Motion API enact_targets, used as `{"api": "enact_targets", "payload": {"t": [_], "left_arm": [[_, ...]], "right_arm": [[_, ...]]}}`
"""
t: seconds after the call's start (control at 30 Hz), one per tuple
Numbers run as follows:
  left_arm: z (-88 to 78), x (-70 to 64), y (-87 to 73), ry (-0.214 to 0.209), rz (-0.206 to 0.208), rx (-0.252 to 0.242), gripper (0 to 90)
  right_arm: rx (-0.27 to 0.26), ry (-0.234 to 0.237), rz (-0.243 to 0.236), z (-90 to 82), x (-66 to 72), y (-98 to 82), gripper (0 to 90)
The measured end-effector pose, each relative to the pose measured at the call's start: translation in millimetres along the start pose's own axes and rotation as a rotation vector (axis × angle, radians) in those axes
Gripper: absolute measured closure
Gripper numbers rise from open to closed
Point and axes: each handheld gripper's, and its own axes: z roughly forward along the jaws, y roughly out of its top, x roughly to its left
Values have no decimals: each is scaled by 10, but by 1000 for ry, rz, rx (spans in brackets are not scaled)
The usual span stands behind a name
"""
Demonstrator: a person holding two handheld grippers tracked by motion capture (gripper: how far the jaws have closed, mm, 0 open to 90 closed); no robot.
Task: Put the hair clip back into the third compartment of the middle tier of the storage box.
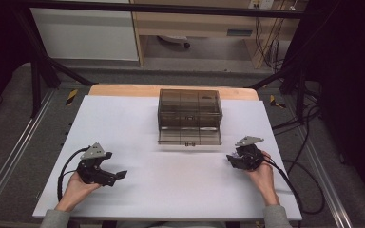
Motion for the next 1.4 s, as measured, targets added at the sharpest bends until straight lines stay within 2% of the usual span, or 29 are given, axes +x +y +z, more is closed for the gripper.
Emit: {"api": "enact_targets", "payload": {"t": [0.43, 0.73, 1.4], "left_arm": [[1, -1, 0, 1, 0, 1, 23], [1, -2, 0, 1, 1, 1, 23], [0, -4, 1, 3, 3, 1, 23]], "right_arm": [[16, 3, -4, 37, -25, 7, 646], [36, -20, -20, 43, -34, 5, 705], [51, -26, -22, 37, -32, 5, 824]]}}
